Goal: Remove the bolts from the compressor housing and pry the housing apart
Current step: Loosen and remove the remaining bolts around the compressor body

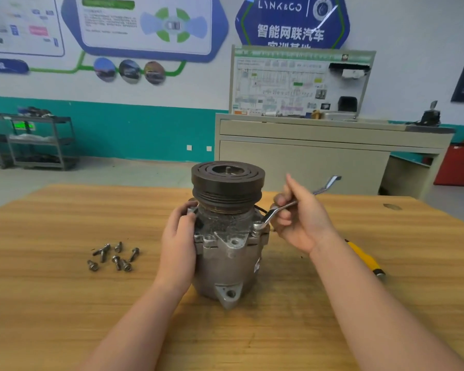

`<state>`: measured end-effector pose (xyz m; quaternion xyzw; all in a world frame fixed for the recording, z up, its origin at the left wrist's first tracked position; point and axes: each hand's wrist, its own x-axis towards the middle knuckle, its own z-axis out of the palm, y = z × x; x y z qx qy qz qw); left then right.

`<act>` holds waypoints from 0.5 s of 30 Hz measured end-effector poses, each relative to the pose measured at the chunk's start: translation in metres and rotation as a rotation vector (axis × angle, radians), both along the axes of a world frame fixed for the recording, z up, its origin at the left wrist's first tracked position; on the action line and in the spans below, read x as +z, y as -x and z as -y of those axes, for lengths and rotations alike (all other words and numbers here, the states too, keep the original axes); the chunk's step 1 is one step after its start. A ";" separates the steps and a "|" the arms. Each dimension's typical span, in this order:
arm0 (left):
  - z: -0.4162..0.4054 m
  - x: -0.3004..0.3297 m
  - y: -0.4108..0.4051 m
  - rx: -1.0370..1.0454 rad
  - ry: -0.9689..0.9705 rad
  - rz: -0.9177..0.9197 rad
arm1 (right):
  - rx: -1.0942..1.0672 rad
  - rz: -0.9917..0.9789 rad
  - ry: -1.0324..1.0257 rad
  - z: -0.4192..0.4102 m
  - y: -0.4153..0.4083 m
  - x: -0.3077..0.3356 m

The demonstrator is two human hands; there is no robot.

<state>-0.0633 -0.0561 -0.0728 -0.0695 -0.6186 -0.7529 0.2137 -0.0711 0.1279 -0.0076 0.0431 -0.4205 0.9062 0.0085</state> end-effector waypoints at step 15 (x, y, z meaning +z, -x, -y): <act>0.001 0.002 0.000 -0.015 -0.020 -0.020 | -0.333 -0.353 -0.797 0.009 -0.047 -0.045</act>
